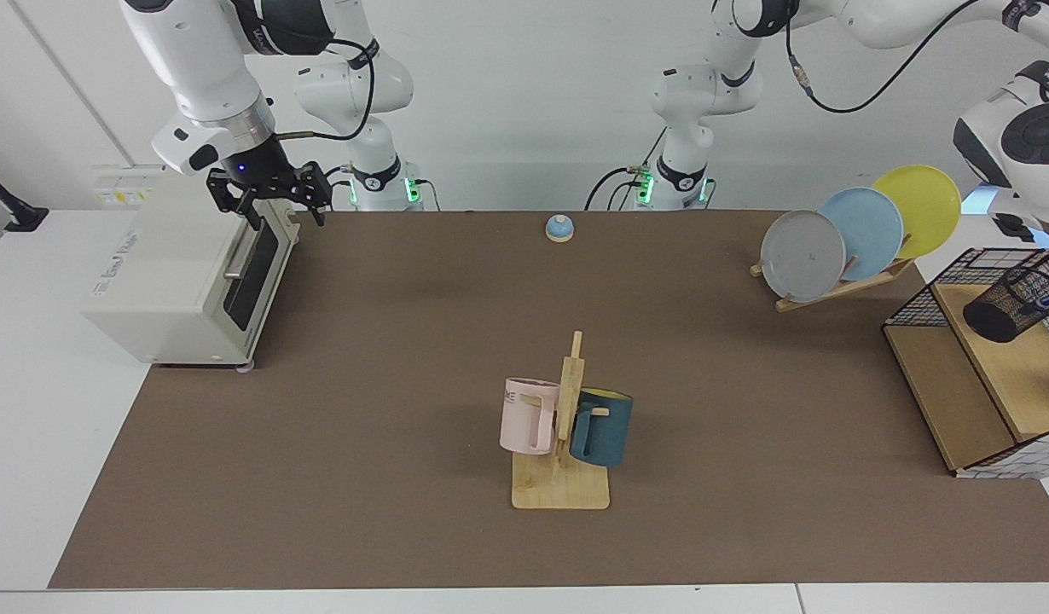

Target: Put markers into pen holder

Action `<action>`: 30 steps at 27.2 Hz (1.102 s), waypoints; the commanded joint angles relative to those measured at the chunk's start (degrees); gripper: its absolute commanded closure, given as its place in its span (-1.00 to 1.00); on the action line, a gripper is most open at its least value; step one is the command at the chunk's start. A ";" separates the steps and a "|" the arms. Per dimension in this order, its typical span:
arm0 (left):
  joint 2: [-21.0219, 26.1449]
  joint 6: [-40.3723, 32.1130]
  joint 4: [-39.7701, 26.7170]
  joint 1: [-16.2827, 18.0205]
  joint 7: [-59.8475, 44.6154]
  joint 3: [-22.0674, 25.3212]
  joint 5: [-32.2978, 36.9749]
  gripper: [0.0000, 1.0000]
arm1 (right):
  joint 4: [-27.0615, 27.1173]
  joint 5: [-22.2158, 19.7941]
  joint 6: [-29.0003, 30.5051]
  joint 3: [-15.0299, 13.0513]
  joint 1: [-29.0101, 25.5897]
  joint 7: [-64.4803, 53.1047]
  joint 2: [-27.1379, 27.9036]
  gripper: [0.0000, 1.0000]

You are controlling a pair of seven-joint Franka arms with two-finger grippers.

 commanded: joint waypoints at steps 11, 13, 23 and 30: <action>-0.30 -13.22 2.01 -6.33 -10.24 -3.69 -4.92 -1.00 | 0.38 -0.23 -1.26 0.10 -0.55 -1.48 -0.40 -1.00; -0.30 -13.48 2.01 -6.33 -11.21 -3.78 -9.40 -1.00 | 0.38 -0.23 -1.26 0.10 -0.64 -1.48 -0.40 -1.00; -1.18 -12.52 0.34 -6.77 -22.36 -5.89 -26.90 -1.00 | 0.38 -0.23 -1.26 0.10 -0.55 -1.48 -0.40 -1.00; -4.87 -11.56 -7.65 -7.91 -35.80 -6.95 -36.22 -1.00 | 0.38 -0.23 -1.26 0.10 -0.55 -1.48 -0.40 -1.00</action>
